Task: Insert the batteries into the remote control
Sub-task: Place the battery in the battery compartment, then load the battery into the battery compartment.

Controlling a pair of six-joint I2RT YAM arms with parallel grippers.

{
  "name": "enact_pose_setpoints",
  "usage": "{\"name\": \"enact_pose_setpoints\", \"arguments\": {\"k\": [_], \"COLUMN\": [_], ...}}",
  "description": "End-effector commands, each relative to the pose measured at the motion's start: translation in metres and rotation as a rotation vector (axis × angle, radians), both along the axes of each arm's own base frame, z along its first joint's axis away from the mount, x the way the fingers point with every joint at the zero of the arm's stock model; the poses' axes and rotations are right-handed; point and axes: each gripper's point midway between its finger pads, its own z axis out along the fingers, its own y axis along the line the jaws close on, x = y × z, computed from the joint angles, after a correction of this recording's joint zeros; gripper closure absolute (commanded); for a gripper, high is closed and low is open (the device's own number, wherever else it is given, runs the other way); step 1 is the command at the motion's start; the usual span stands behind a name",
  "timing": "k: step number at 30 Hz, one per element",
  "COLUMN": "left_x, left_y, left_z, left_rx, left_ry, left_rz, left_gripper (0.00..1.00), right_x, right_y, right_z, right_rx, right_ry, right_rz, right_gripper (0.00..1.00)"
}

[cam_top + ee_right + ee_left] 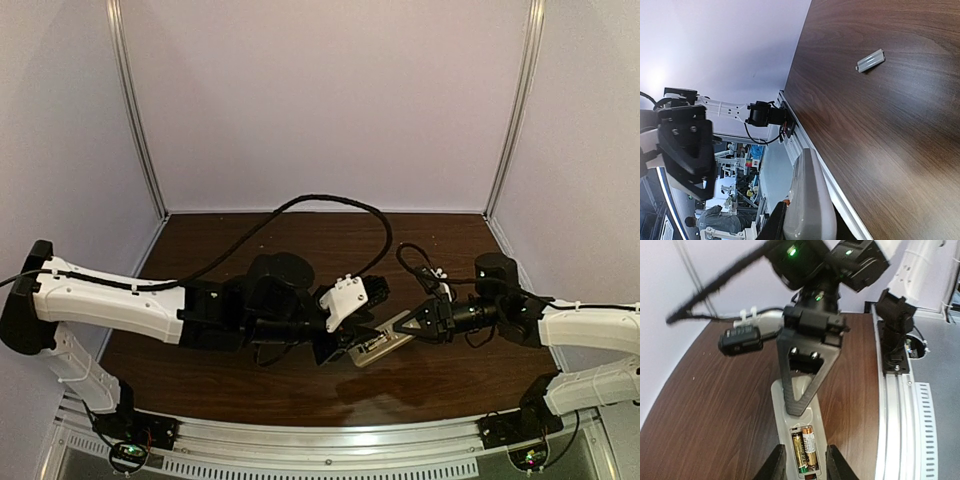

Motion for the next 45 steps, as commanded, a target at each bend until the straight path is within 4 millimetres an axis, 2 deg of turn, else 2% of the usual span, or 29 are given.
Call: {"name": "enact_pose_setpoints", "arguments": {"k": [1, 6, 16, 25, 34, 45], "left_x": [-0.035, -0.056, -0.063, -0.065, -0.068, -0.072], "left_y": [0.015, 0.027, 0.017, 0.004, 0.000, -0.006], "left_z": [0.025, 0.008, -0.015, -0.032, -0.034, -0.044], "left_rx": [-0.024, 0.063, 0.171, 0.214, 0.214, 0.221], "left_ry": [-0.132, -0.250, -0.355, -0.362, -0.364, -0.329], "left_rz": [-0.239, -0.416, -0.545, -0.588, -0.619, -0.643], "left_gripper": [0.70, 0.67, 0.69, 0.73, 0.78, 0.83], "right_x": [-0.008, -0.018, -0.039, -0.050, -0.057, -0.061], "right_y": [0.002, 0.004, 0.023, 0.034, 0.040, 0.046], "right_z": [-0.008, -0.008, -0.002, 0.000, -0.003, -0.004], "right_rx": [-0.050, -0.055, -0.046, -0.050, -0.059, -0.064], "right_ry": [-0.022, -0.013, 0.003, -0.002, -0.001, -0.007], "right_rz": [0.062, 0.118, 0.239, 0.282, 0.304, 0.321], "right_gripper": [1.00, 1.00, 1.00, 1.00, 1.00, 1.00]}}
